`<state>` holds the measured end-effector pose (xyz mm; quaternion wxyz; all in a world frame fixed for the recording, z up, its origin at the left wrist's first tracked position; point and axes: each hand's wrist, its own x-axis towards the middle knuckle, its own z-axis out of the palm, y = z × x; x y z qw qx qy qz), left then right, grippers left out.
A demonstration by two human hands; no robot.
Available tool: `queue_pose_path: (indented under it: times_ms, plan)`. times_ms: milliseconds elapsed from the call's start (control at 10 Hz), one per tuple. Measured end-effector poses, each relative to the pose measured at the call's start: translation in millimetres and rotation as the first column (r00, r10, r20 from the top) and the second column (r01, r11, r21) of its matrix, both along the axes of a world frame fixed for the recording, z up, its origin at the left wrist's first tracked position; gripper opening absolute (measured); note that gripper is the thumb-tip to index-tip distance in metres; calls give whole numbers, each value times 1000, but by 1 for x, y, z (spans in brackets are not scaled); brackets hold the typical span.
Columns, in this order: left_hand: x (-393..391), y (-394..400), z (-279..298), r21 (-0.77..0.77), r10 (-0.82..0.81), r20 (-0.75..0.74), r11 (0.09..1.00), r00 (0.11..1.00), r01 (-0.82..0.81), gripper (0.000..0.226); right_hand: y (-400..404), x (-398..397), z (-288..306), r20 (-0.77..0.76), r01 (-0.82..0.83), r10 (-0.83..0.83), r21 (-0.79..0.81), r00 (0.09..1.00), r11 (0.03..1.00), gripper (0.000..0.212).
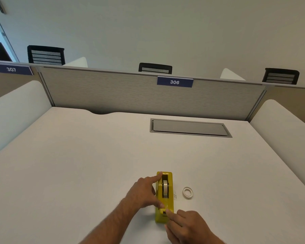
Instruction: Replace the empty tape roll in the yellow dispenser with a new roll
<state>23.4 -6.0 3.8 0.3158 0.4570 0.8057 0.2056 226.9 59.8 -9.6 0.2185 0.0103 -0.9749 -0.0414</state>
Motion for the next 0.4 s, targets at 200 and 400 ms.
queue_pose_path:
  times_ms: [200,400]
  plan:
    - [-1,-1,-2,-22,-22,-39,1000,999,21,117,-2,4,12,-75,49,-62,-160,995,986,24]
    - [-13,0,14,68,26,-78,997,997,-21,104,15,-4,78,-375,34,-202,-408,905,912,16]
